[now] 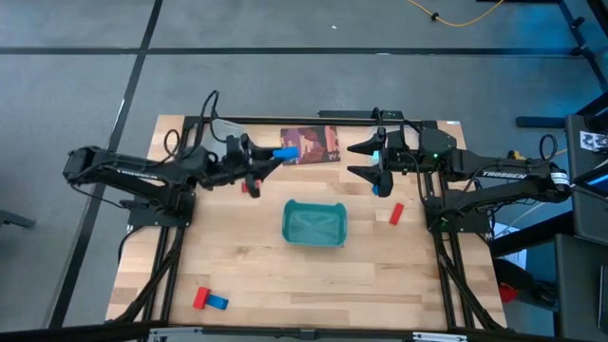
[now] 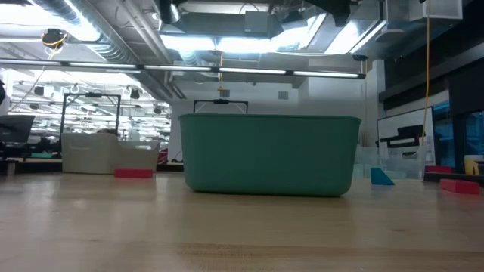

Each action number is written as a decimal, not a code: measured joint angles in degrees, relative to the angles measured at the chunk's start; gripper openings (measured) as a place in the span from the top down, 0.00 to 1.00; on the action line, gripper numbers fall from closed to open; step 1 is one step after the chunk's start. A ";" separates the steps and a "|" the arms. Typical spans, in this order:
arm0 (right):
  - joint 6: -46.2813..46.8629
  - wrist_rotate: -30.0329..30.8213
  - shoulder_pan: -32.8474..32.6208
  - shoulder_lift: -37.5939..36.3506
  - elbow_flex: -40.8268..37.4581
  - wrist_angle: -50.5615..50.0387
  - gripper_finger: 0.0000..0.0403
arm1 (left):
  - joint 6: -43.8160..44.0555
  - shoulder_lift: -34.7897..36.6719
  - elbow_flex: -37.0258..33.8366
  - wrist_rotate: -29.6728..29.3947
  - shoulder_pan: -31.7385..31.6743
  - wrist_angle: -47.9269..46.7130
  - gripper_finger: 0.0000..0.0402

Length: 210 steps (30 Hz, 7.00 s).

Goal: Sort & place blocks by color
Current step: Put the cylinder blue block into the white bin, then put the top triangular blue block into the white bin

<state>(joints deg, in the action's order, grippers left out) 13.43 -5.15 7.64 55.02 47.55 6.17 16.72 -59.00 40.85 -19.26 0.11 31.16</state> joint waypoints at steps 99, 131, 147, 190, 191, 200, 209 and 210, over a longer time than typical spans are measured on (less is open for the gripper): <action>2.66 0.04 0.00 -0.02 0.00 -0.02 0.24 | -1.61 15.03 7.16 21.34 -20.24 -26.52 0.52; 16.15 2.06 0.09 -0.02 2.37 -8.92 0.24 | -8.30 15.43 -10.09 17.93 -5.80 -6.15 0.52; 31.78 17.48 0.13 9.03 -0.79 -55.90 0.24 | -8.18 15.43 -10.05 16.78 -5.83 -6.21 0.52; 35.51 19.20 4.55 32.99 -6.62 -44.49 0.31 | -8.16 15.40 -10.05 16.78 -5.83 -6.19 0.52; 35.43 18.97 4.72 33.13 -6.59 -44.42 0.33 | -8.16 15.40 -10.05 16.78 -5.80 -6.18 0.52; 33.57 18.75 5.27 33.22 -6.60 -44.10 0.37 | -8.16 15.40 -10.05 16.78 -5.81 -6.19 0.52; 30.86 19.38 5.38 32.05 -6.98 -45.69 0.58 | -8.16 15.40 -10.05 16.78 -5.80 -6.18 0.52; 30.78 19.37 5.38 31.46 -7.02 -46.27 0.61 | -8.16 15.40 -10.05 16.78 -5.80 -6.17 0.52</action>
<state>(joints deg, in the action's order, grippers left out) 44.21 14.22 13.02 86.49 40.53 -40.10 8.56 -43.59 30.81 -2.48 -5.69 24.99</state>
